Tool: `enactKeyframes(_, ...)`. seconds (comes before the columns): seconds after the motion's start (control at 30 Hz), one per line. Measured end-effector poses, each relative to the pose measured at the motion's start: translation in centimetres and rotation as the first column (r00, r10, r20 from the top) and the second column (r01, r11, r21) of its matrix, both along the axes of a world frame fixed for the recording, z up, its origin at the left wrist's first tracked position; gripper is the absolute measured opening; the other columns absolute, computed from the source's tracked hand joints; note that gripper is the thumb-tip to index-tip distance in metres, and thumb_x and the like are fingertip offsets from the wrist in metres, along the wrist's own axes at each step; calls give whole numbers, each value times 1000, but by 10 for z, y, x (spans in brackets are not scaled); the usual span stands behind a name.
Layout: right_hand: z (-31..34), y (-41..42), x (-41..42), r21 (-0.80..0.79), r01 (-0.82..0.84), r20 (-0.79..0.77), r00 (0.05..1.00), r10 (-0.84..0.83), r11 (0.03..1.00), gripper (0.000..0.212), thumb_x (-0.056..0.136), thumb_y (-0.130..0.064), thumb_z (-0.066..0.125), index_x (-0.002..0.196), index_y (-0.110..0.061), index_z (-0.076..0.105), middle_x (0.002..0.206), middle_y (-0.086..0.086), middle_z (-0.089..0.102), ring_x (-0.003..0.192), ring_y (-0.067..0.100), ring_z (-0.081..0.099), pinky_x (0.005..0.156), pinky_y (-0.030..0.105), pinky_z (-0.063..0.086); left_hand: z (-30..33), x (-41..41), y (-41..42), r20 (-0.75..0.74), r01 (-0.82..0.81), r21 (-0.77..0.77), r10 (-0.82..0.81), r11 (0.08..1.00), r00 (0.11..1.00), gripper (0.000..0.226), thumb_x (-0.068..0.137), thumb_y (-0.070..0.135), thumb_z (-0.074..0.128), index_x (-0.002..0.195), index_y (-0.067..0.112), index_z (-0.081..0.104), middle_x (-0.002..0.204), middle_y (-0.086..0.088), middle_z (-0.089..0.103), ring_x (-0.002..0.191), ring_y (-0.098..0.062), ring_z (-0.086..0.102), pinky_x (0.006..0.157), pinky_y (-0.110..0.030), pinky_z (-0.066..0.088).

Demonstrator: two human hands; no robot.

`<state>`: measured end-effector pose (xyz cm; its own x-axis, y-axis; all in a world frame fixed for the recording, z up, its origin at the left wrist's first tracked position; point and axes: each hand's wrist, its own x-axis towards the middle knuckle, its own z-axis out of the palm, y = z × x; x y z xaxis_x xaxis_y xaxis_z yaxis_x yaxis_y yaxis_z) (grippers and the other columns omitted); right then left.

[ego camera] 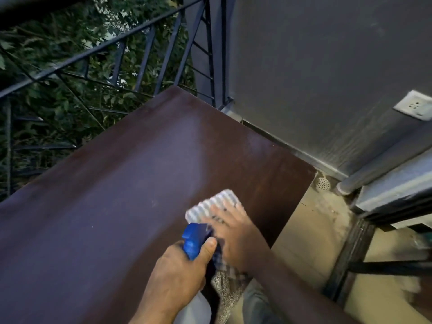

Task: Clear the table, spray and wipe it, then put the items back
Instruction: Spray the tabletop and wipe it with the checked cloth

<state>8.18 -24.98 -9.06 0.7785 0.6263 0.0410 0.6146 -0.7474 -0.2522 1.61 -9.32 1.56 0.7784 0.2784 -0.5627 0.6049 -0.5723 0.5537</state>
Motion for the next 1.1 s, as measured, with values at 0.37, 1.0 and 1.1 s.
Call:
enactKeyframes(0.37,-4,12,106,95,353,-76,935,-347,931,53,99,-24,46,151,-30,39,159,1,36,153,28,16,125,46,2,1,46,-9,80,-24,26,22,999,997,63,84,72,54,73,12,67,56,5,73,62,-9,67,58,-27,43)
enactKeyframes(1.0,-14,-59,108,133,575,-123,818,-562,808,61,96,-22,48,154,-31,32,164,1,26,154,27,9,123,44,-7,-4,71,-39,69,79,4,-79,997,995,72,85,73,50,74,4,70,57,6,74,58,-3,68,61,-25,45)
enactKeyframes(1.1,-13,-71,160,94,636,-91,771,-630,766,58,99,-29,42,155,-31,28,165,2,23,155,26,5,125,47,-5,-5,84,-46,93,85,-19,-82,996,992,64,86,72,50,76,11,66,57,5,74,60,-8,69,62,-28,45)
